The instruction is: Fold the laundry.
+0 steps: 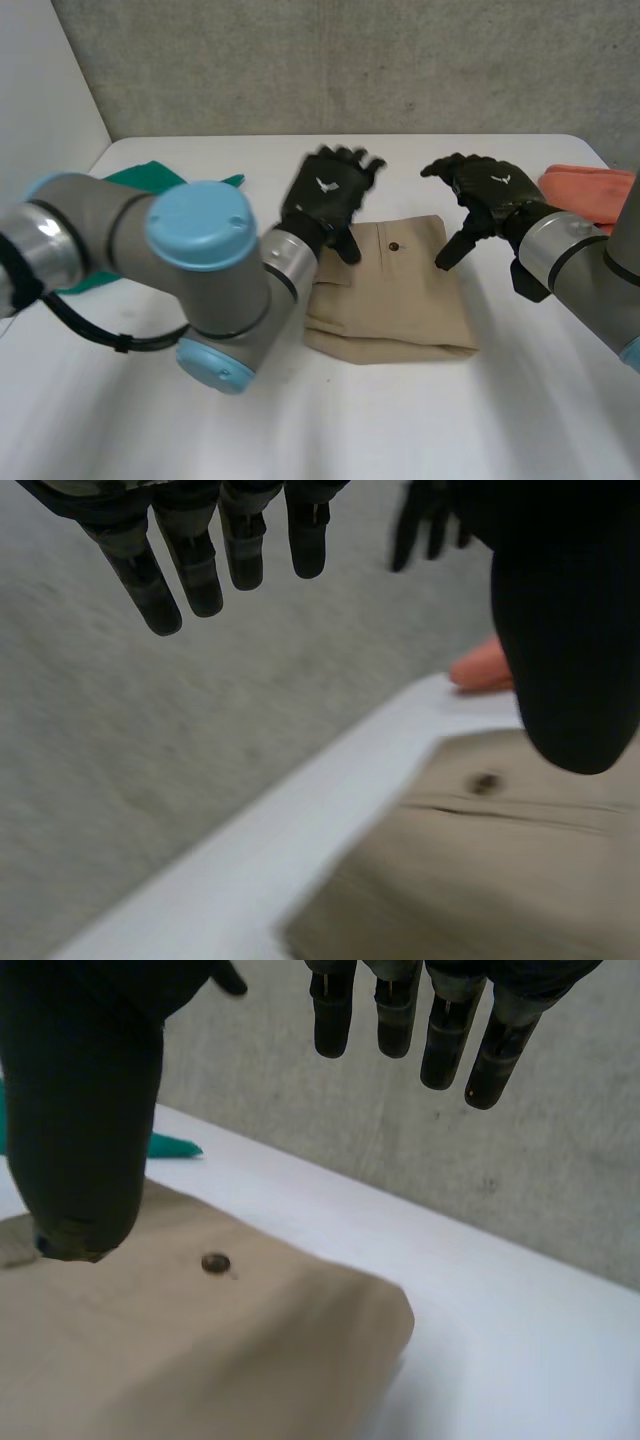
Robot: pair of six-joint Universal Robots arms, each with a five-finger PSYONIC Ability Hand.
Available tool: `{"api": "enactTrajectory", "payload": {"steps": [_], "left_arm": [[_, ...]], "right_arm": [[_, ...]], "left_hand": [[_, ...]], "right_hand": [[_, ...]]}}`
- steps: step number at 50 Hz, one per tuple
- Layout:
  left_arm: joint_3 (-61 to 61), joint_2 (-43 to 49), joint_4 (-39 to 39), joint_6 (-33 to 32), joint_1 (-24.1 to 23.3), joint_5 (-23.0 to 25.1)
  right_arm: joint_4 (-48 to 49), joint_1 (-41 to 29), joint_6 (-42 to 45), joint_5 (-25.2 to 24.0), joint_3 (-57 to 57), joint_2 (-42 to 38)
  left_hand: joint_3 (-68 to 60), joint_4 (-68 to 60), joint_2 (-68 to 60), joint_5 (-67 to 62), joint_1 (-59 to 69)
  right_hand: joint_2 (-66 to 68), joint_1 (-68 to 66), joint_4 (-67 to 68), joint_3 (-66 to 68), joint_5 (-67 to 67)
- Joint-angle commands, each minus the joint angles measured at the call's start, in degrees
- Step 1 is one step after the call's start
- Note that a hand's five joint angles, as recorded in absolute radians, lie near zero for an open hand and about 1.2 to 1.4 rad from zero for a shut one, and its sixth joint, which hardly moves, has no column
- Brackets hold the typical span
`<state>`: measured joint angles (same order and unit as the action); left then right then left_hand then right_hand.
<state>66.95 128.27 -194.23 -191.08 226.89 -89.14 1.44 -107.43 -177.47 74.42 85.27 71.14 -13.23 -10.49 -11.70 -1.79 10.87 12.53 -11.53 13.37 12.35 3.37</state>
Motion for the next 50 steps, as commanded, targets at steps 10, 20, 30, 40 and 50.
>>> {"api": "enactTrajectory", "payload": {"steps": [10, 20, 30, 40, 50], "left_arm": [[-5.78, 9.27, 16.24, -3.59, -1.45, -5.7], [-5.96, 9.98, 18.01, -9.58, 0.48, -5.08], [-5.96, -0.81, 18.01, -8.79, 1.62, 2.12], [-6.13, -12.17, 21.61, -4.48, 3.82, 10.11], [-10.79, -12.35, 31.9, 0.18, 7.78, 22.25]], "right_arm": [[-7.32, -0.76, 8.97, 1.25, -10.47, -19.37], [-7.51, -0.76, 22.34, 9.07, -10.74, -21.14], [2.41, -1.55, 22.78, 9.78, -0.3, -6.74], [11.99, -9.8, 20.86, 10.83, 16.39, 3.39], [22.72, -14.3, 16.71, 11.72, 25.2, -0.65]], "left_hand": [[-2.04, -4.77, -3.56, -3.47, 4.39], [-1.36, -4.1, -2.89, -2.8, 3.72], [0.48, -2.25, -1.05, -0.95, 1.87], [0.32, -2.41, -1.21, -1.11, 2.03], [0.15, -2.58, -1.38, -1.28, 2.2]], "right_hand": [[-2.53, 1.53, -3.37, -2.35, -3.37], [-2.53, 1.53, -3.37, -2.35, -3.37], [-2.53, 1.53, -3.37, -2.35, -3.37], [-2.53, 1.53, -3.37, -2.35, -3.37], [-2.53, 1.53, -3.37, -2.35, -3.37]]}}
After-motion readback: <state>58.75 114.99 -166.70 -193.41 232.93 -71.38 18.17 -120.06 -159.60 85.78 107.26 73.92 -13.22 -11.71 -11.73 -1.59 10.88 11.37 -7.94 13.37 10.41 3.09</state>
